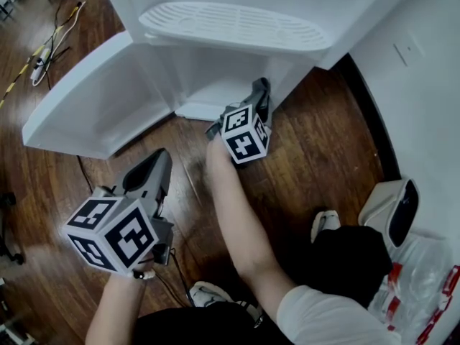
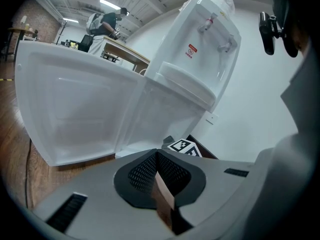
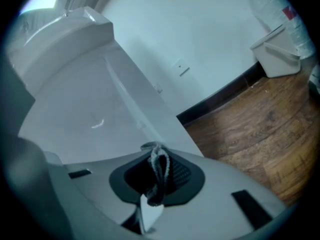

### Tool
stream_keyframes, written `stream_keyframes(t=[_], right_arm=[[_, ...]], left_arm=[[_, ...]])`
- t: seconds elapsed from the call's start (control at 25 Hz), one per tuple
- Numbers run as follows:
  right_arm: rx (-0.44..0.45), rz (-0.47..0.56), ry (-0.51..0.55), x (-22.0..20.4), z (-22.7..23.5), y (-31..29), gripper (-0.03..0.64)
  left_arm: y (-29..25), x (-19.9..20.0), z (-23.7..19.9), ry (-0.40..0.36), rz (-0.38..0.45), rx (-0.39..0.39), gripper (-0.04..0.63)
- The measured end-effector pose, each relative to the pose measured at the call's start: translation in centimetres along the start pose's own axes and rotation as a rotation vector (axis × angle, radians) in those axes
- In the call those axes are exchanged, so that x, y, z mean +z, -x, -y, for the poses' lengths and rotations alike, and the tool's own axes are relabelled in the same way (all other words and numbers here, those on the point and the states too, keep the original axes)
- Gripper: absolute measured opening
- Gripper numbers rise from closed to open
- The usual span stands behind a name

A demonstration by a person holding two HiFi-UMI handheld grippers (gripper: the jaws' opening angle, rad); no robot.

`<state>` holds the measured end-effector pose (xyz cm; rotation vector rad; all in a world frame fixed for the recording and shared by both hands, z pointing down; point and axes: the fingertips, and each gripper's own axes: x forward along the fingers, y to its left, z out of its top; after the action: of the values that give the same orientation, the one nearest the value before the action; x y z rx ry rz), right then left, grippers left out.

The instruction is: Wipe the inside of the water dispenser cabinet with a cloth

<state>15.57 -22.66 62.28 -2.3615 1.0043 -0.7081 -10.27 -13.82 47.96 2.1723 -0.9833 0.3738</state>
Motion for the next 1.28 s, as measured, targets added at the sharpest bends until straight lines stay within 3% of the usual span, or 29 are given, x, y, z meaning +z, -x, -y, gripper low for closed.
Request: stream_keyframes(t=[0.32,0.68,0.92,1.28], right_arm=[[0.221,0.156,-0.024,8.0,-6.7,4.7,0.049],[0.336,0.238,-0.099,13.6,-9.7,7.4,0.049],[0.263,0.119,-0.081,8.9,-7.1,5.3,0.049],[0.104,-0.123,0.085,-0.6,-0.3,1.1,0.048]], left_arm=[[0.6,0.3,0.8,-0.022,0.007,0.002,-0.011],[1.3,0.8,1.6,-0.041,0.021,0.019,-0.012],[1.3,1.0,2.3,-0.062,0.024,0.028,-0.011],[0.7,1.1,1.1,-0.048,0.024,0.056,-0.011]])
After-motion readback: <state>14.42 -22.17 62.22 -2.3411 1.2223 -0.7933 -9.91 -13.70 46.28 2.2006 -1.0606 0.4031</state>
